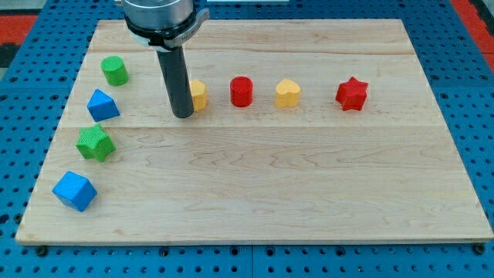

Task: Push the blue blocks and the green blocks towards the top left side of the board

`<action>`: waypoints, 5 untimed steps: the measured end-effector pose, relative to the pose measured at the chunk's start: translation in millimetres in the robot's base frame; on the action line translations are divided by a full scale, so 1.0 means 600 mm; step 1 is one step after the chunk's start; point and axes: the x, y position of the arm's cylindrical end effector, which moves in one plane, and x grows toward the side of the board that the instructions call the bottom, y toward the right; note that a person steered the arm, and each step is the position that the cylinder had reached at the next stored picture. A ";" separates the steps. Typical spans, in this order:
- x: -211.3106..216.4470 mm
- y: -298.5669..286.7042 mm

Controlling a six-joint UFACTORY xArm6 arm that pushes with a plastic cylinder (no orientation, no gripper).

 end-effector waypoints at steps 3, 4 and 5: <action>0.034 -0.083; 0.181 -0.021; 0.308 -0.150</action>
